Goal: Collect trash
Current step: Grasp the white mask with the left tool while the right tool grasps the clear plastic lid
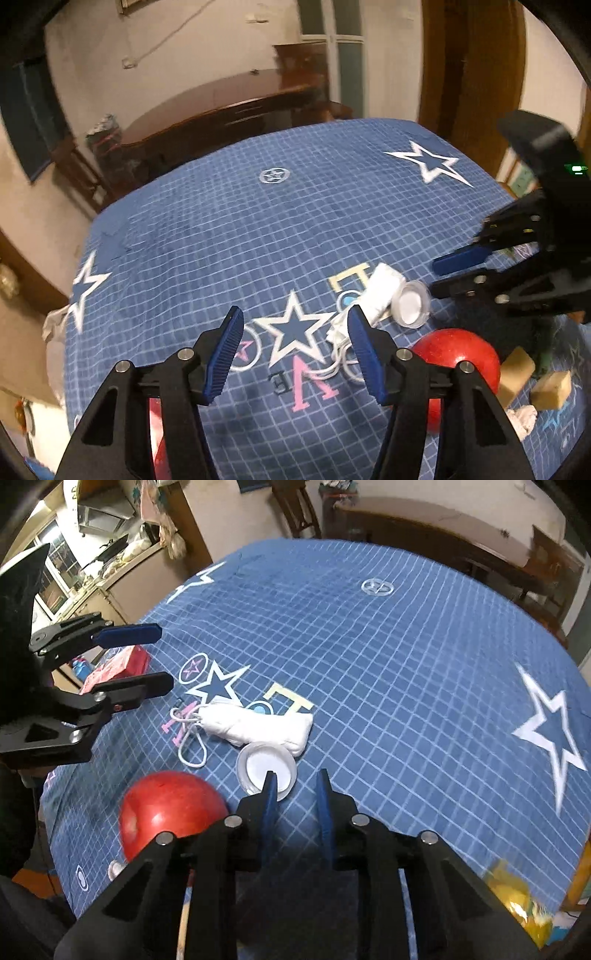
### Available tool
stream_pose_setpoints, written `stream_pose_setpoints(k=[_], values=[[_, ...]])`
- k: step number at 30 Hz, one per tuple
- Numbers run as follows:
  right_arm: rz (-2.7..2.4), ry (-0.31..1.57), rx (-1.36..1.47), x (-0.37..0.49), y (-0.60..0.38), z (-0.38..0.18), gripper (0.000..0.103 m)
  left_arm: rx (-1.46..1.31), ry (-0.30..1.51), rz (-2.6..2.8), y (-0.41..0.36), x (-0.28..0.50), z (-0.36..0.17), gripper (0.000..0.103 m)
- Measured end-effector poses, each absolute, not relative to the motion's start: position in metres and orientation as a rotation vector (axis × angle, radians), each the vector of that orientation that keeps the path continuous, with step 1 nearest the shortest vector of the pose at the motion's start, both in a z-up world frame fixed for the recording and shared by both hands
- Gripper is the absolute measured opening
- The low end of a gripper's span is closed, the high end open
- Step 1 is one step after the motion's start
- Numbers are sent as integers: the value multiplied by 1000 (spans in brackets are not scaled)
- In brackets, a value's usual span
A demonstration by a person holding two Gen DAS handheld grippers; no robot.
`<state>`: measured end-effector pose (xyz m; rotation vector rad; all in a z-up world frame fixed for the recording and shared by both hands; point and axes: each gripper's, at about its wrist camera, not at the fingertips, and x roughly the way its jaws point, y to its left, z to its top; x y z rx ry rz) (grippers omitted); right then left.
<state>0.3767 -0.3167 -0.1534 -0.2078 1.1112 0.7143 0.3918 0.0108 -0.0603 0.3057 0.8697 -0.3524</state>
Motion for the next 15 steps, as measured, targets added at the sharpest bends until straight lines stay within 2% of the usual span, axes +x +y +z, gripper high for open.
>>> stream_pose_setpoints(k=[1,5,10,15], values=[[728,1120,-202,379,-316,-157,19,315,872,-360,9,396,-64,60],[752,1135,-199,379,-319,-168,4,332,906,-440,2,408,-73,60],[707,1072,-165,372,-335,-160,0,357,934,-543,-13,415,-86,57],[647,1009,-129,358,-367,-137,0,370,955,-631,-31,415,-97,47]])
